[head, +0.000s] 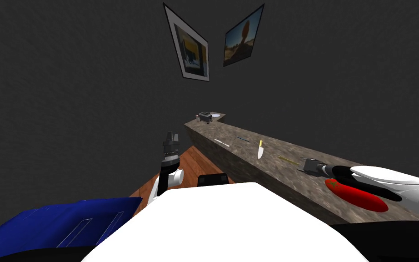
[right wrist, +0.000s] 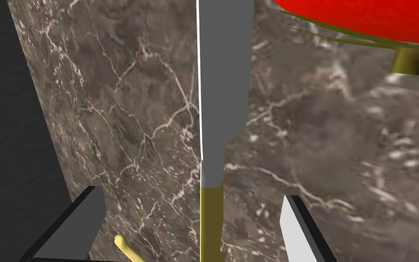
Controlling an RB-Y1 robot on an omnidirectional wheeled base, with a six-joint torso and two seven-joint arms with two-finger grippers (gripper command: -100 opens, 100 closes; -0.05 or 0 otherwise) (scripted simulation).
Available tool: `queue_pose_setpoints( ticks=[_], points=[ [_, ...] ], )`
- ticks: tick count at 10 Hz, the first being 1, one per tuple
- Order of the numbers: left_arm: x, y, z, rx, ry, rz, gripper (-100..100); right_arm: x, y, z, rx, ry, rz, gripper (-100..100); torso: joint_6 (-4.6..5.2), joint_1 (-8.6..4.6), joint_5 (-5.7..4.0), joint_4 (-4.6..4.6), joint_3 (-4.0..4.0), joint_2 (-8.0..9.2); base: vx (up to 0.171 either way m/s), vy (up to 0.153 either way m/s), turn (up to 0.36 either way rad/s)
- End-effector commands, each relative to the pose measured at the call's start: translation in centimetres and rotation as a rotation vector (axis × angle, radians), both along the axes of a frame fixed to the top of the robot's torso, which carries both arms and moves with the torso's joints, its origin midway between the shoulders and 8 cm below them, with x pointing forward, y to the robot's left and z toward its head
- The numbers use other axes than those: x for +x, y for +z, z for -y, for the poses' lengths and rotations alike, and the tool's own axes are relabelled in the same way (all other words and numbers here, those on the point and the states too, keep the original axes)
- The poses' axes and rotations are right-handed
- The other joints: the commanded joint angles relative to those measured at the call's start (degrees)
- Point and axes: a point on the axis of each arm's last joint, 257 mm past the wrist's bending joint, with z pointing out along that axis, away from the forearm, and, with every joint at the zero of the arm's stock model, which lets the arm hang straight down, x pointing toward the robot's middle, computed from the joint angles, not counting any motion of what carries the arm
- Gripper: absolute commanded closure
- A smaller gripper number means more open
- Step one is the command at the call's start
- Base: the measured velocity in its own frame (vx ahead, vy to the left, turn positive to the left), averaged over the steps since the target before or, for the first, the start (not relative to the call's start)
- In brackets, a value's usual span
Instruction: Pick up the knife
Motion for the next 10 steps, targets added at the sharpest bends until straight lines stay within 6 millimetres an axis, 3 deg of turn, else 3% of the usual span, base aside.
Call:
queue_pose_setpoints(
  ticks=[1,4,5,9,10],
  points=[
    [0.0,0.0,0.0,0.000,0.000,0.000,0,-1.2,-0.4,0.9,0.001,-0.051,0.000,-100,0.00,0.00,0.00,0.00,0.00,0.00,-0.141,-0.030,0.361],
    [0.0,0.0,0.0,0.000,0.000,0.000,0,-3.6,-1.0,2.5,0.002,-0.143,-0.001,-100,0.02,-0.18,-0.04,0.08,0.19,0.31,-0.163,-0.048,0.315],
    [0.0,0.0,0.0,0.000,0.000,0.000,0,-3.6,-1.0,2.5,0.002,-0.143,-0.001,-100,0.03,-0.16,-0.04,0.07,0.17,0.28,-0.096,-0.011,0.102],
    [0.0,0.0,0.0,0.000,0.000,0.000,0,-7.1,-1.7,4.3,0.000,-0.265,-0.002,-100,0.03,0.00,0.00,0.05,0.12,0.19,-0.123,0.009,0.282],
    [0.0,0.0,0.0,0.000,0.000,0.000,0,-6.5,-1.5,4.1,0.000,-0.243,-0.003,-100,0.04,-0.04,0.00,0.06,0.14,0.23,-0.062,-0.003,0.055]
  ],
)
